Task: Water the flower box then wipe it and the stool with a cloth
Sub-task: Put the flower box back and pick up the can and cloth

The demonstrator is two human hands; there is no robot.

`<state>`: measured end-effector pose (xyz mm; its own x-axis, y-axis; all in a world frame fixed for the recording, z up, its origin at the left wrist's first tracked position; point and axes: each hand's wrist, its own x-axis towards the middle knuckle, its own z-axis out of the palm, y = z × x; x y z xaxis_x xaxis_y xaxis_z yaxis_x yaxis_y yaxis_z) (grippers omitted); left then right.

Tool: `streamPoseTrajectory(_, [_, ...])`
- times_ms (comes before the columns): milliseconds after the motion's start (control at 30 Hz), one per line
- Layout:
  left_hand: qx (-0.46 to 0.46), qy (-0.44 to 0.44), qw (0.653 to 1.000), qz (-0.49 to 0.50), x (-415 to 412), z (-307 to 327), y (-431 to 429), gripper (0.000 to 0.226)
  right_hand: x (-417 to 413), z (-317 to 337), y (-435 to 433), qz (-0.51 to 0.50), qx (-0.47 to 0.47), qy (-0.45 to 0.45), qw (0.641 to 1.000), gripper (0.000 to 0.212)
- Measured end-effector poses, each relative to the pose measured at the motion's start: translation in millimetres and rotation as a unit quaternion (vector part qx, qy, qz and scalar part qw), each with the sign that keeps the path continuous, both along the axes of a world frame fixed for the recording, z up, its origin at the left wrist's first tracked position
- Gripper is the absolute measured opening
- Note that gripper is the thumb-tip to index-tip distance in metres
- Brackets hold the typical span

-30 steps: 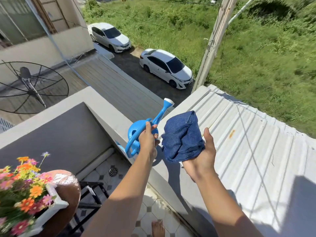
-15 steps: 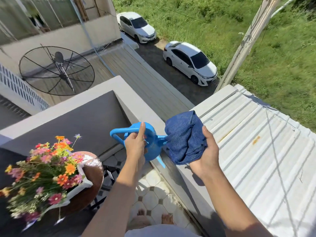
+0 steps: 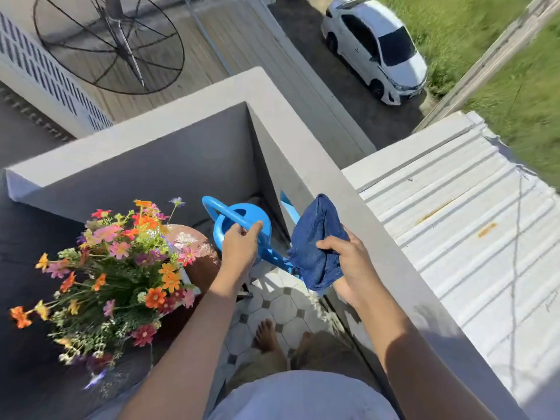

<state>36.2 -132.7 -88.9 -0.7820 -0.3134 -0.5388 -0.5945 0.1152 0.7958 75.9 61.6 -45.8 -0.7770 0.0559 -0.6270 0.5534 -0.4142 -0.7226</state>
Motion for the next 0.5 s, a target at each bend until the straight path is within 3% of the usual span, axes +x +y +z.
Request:
streamPoseTrajectory(267, [-0.133,-0.085,0.987,-0.031,-19,-166,-14,0.037,-29,-161,-47,-0.039,0.124,-0.102,0.986,0.034])
streamPoseTrajectory(500, [-0.183,-0.096,0.978,-0.020,-37,-350,-4,0.035,-57,-346,-62,-0.012,0.142,-0.161,0.977,0.040])
